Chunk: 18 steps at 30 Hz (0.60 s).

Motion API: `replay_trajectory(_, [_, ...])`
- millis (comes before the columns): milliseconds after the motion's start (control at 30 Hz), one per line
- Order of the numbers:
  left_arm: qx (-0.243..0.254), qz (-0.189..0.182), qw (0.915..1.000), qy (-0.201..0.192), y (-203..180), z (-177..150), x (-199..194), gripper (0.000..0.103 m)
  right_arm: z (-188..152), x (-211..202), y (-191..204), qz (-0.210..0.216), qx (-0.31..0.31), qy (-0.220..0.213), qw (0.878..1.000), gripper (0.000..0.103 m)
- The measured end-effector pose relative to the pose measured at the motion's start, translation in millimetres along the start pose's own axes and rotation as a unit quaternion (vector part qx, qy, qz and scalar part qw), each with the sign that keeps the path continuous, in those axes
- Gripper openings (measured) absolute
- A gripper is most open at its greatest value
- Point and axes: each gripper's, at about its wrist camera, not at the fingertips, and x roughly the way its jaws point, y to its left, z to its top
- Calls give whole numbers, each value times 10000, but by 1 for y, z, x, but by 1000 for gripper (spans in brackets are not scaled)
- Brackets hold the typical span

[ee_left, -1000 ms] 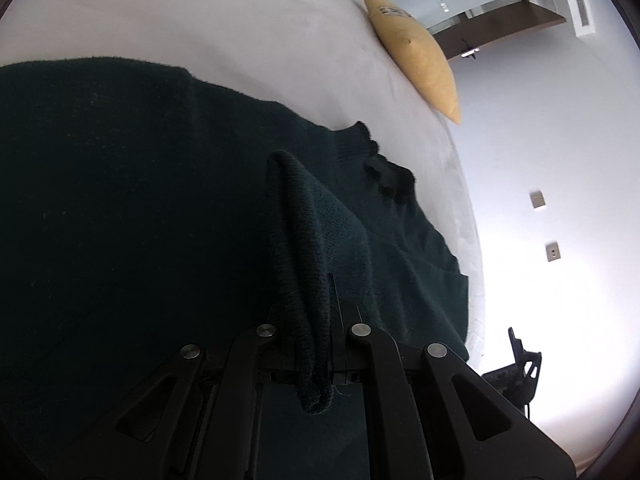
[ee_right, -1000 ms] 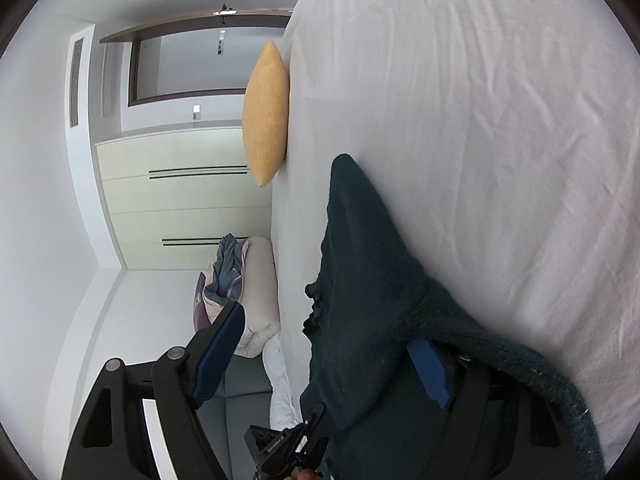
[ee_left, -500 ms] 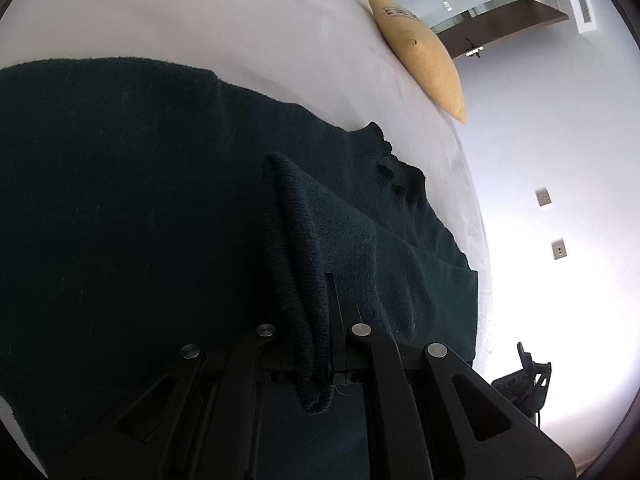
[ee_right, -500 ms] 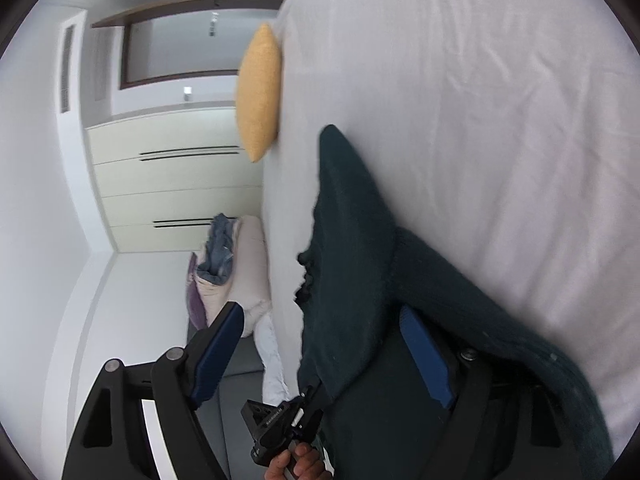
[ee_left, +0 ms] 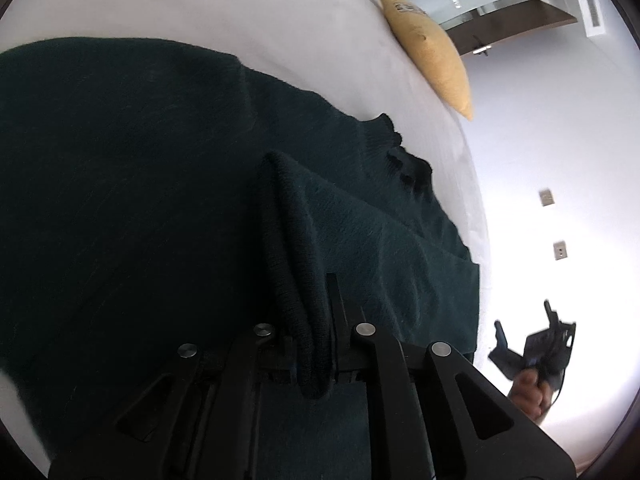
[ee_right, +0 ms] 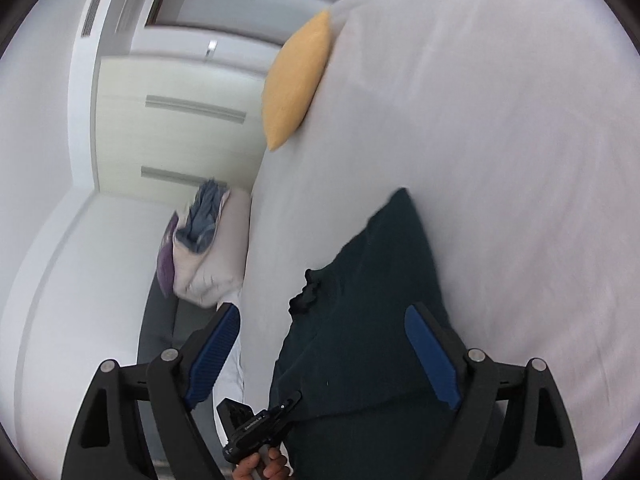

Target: Fold small clothes

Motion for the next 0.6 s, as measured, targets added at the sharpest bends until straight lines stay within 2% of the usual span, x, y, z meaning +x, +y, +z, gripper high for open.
replay_trajectory(67, [9,321,9995,-54,-3,-4,-11,15,14,21,-3,97,20,274,9996,87])
replay_trajectory(133, [97,805,9965,-193,-8,-10,-24,19,26,37,-5,-20,-29,399,9992,87])
replay_trajectory(233, [525,1740,9809,-695,-29,-15,-40,19,40,58,-3,50,-205,618,9979,87])
replay_trajectory(300, [873,1729,9771,-881,-46,-16,-39,19,46,73,-6,-10,-221,818,9964,87])
replay_trajectory(367, [1219,1525,9779,-746,-61,-14,-20,19,47,84,-16,-251,-118,941,9952,85])
replay_trajectory(467, [1468,1876,9701,-468,-66,-17,10,19,39,83,-28,-257,-65,1086,9937,78])
replay_trajectory(533, [1703,2010,9630,-570,-71,-24,12,19,31,75,-29,-160,-52,1182,9928,78])
replay_trajectory(600, [1689,1971,9643,-517,-70,-27,10,19,20,66,-32,-86,-27,1329,9911,78])
